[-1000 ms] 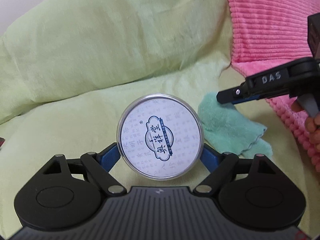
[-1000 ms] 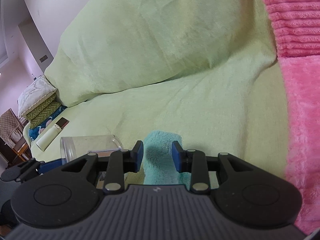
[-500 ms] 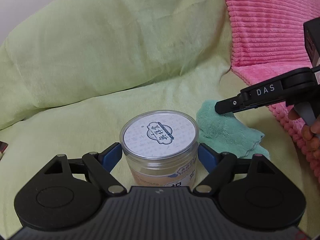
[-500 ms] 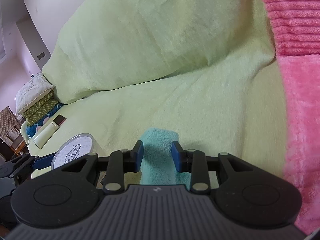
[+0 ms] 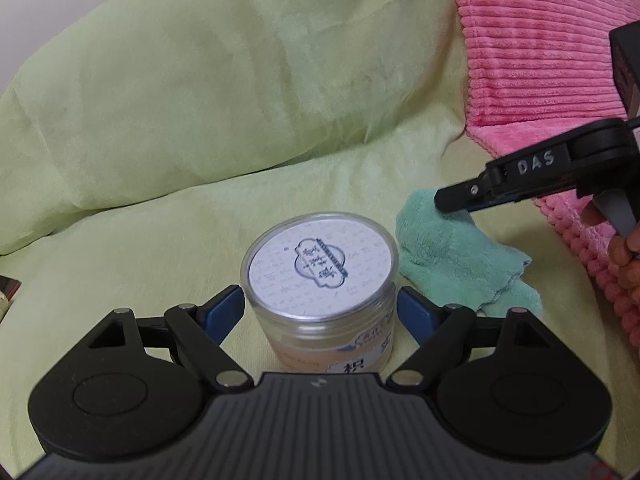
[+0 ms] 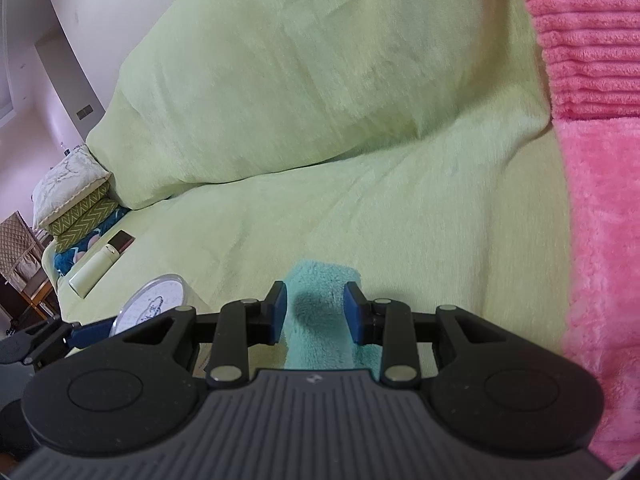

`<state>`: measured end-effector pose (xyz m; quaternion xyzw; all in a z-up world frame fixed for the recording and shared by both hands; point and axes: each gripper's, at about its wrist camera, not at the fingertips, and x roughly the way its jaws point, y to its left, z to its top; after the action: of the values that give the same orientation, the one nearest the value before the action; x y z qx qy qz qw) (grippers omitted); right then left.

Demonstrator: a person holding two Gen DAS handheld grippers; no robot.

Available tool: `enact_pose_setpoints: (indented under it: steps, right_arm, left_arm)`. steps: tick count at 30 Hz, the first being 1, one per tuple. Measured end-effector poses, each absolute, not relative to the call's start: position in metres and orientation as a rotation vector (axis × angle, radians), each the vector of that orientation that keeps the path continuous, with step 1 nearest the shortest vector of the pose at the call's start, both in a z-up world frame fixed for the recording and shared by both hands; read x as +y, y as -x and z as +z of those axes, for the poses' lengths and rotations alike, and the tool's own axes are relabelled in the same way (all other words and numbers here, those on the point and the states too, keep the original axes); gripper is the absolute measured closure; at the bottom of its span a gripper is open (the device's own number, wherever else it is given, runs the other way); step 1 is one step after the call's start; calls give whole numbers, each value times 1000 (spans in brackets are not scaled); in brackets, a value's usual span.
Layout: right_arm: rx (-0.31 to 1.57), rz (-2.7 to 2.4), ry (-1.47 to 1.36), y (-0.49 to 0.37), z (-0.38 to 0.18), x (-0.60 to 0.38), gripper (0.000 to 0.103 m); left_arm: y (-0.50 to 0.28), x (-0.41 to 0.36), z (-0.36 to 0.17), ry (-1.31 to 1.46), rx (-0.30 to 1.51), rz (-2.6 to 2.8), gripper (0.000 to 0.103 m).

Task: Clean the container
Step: 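Lower the jar onto the sofa and open the left gripper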

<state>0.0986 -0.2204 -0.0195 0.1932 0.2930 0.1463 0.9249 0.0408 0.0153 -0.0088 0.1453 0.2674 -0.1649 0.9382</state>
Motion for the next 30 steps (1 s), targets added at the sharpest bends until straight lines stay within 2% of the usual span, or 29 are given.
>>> enact_pose_setpoints:
  steps: [8, 11, 17, 30]
  right_arm:
    - [588, 301, -353, -83, -8, -224, 74]
    - [594, 292, -310, -75, -4, -222, 74]
    - [632, 296, -274, -60, 0, -216, 74]
    - [634, 281, -254, -20, 7, -214, 74]
  left_arm:
    - [-34, 13, -8, -282, 604, -289, 12]
    - [-28, 9, -7, -285, 617, -243, 4]
    - [-4, -5, -3, -361, 613, -224, 0]
    - [29, -13, 22, -252, 644, -234, 0]
